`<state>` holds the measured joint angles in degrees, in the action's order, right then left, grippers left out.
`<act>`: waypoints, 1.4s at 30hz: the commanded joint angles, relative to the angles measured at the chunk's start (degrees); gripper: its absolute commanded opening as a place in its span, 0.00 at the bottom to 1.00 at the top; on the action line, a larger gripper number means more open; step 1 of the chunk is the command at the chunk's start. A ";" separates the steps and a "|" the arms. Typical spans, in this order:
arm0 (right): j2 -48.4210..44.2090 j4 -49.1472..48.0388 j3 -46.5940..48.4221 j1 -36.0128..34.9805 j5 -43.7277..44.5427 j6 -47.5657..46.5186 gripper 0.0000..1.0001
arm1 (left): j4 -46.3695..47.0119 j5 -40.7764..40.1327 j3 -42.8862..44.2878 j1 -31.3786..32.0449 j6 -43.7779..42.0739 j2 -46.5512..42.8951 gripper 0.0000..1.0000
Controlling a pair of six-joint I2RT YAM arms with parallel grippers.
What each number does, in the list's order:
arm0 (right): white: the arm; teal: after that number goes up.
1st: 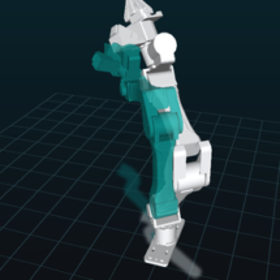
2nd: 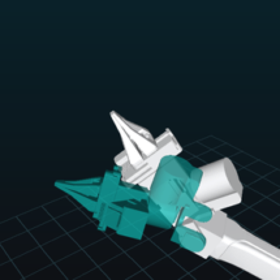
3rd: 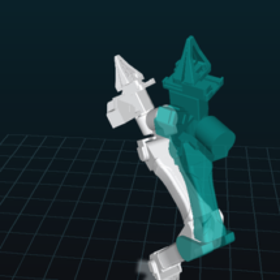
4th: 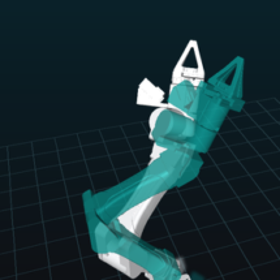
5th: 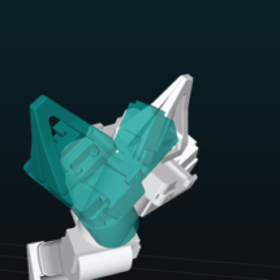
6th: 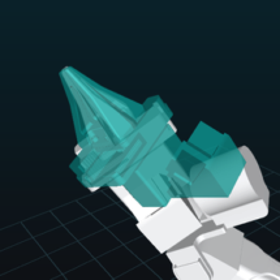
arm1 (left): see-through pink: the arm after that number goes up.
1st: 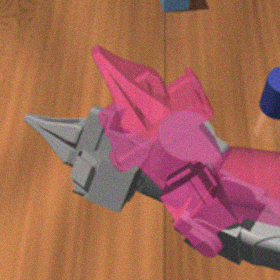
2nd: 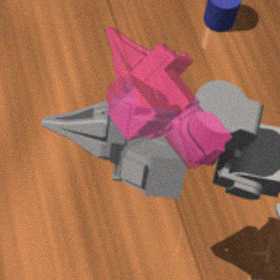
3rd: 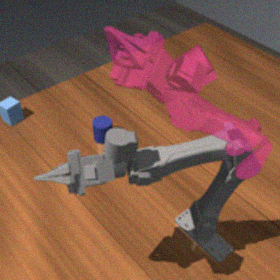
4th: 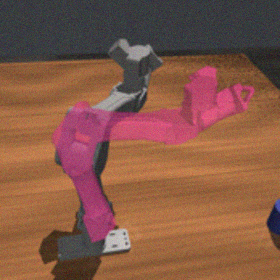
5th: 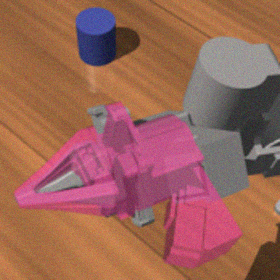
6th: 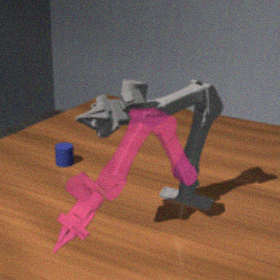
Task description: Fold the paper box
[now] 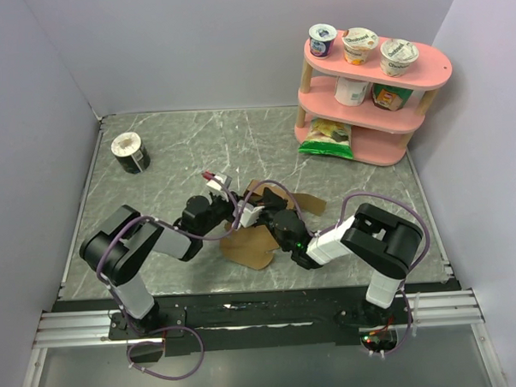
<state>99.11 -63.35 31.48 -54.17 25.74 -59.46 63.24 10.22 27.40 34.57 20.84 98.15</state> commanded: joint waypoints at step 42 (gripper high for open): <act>-51.20 59.45 1.20 -4.45 8.71 86.12 0.65 | 0.04 -33.31 -1.56 10.69 -11.96 -4.02 0.05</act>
<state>54.74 -23.09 26.48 -58.48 33.91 -7.40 64.23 -17.08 25.39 43.66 12.08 96.03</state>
